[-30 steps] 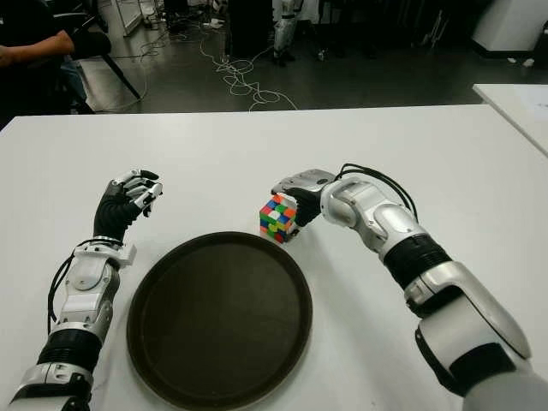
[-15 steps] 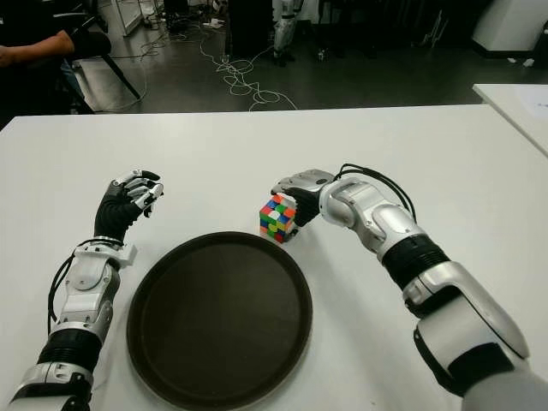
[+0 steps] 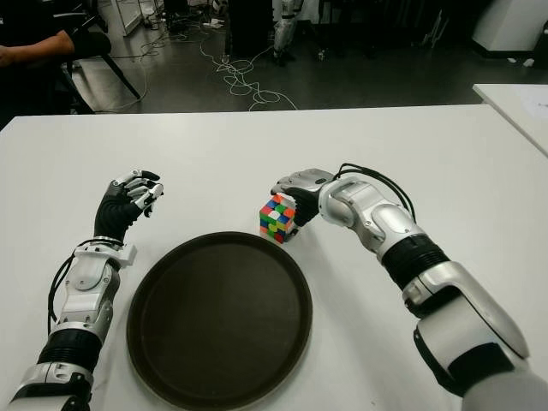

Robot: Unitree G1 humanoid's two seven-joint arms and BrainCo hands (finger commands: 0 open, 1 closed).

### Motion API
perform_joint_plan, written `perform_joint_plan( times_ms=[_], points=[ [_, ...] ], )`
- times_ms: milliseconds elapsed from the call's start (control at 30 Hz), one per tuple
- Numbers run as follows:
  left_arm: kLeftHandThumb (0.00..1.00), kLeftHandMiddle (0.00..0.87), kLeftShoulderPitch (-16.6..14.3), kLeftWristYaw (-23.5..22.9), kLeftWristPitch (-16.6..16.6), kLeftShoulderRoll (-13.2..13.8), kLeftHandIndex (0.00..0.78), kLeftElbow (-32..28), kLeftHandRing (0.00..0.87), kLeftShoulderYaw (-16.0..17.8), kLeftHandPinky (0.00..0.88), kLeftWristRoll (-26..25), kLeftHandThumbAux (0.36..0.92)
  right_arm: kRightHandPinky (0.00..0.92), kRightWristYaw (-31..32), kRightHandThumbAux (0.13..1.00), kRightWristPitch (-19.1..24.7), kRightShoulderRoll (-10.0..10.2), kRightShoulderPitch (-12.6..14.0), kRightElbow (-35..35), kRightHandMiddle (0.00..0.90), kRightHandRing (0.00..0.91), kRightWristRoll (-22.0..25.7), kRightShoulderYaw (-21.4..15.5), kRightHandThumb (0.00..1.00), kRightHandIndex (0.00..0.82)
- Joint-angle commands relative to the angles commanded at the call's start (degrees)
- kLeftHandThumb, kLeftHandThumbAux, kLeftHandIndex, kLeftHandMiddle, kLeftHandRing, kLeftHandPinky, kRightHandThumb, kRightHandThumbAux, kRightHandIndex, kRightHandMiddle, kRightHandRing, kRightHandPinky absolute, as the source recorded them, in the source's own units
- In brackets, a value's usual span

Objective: Pick up the Rubik's Cube and put it in the plate

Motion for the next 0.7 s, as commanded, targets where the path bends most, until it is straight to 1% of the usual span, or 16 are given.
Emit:
perform_joint_plan(
  times_ms=[267, 633, 700],
  points=[
    [0.844, 0.574, 0.06, 0.44, -0.18, -0.08, 0.415, -0.12, 0.735, -0.01, 0.765, 0.22, 0.661, 0.038, -0.1, 0.526, 0.19, 0.15, 0.03, 0.07, 0.127, 0.122, -0.22, 0.03, 0.0, 0.0],
    [0.844, 0.576, 0.24, 0.64, 0.62, -0.13, 0.416, -0.65, 0.739, -0.12, 0.771, 0.04, 0.661, 0.028, -0.48, 0.52, 0.35, 0.28, -0.01, 0.23, 0.111, 0.099, -0.83, 0.3, 0.0, 0.0],
    [0.844, 0.577, 0.2, 0.44, 0.48, -0.04, 0.416, -0.44, 0.74, -0.17, 0.773, 0.06, 0.661, 0.03, -0.7, 0.52, 0.19, 0.29, -0.03, 0.4, 0.119, 0.11, -0.9, 0.35, 0.0, 0.0]
  ],
)
